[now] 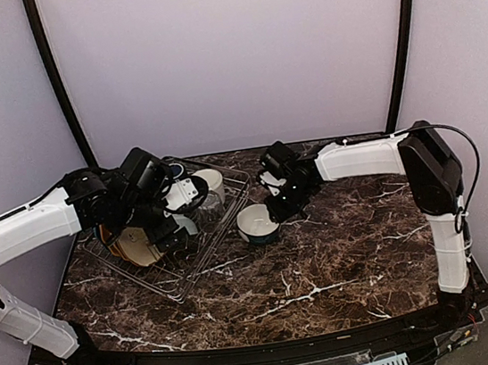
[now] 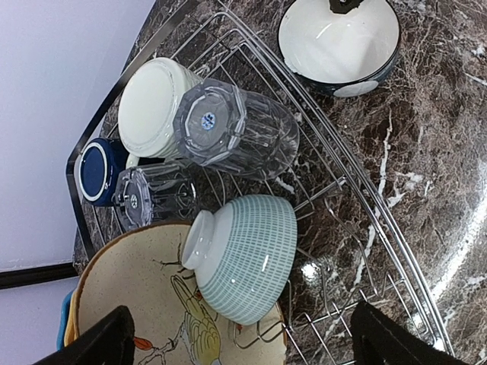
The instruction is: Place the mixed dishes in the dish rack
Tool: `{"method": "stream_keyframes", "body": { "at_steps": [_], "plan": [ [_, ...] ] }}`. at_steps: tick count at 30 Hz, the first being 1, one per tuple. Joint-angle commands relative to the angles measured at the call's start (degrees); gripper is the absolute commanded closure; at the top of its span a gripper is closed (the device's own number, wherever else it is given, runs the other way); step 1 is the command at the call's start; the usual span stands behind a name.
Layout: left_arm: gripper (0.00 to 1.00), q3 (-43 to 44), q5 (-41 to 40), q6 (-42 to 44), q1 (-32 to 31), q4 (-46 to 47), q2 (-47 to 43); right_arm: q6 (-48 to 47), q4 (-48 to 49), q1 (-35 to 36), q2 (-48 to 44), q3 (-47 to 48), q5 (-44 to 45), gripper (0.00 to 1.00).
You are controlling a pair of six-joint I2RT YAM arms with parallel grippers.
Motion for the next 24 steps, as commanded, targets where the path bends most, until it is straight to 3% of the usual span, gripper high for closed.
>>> {"method": "stream_keyframes", "body": {
  "at_steps": [1, 7, 12, 18, 24],
  "plan": [
    [0.01, -1.68, -1.86, -1.41, -0.27, 2.04, -1.66, -0.35, -2.26, -0.43, 2.24, 2.98, 0.96, 0.72],
    [0.01, -4.12, 1.51, -0.60, -0.33, 6.48, -6.39, -0.61, -2.85, -0.64, 1.29, 3.33, -0.97, 1.00],
    [0.01, -7.37, 10.48, 3.12, -0.30, 10.42, -10.91, -2.86, -2.64, -0.90, -3.24, 1.08, -7.86, 1.00],
    [0.03, -10.94, 32.18, 9.49, -0.39, 14.49, -13.55, -5.29, 0.76, -0.39, -9.35, -2.71, -32.12, 1.00],
    [0.03, -9.28, 38.94, 17.33, -2.87, 15.45, -11.83, -3.84, 2.31, 0.37, -10.76, -2.58, -48.63, 1.00]
  ]
}}
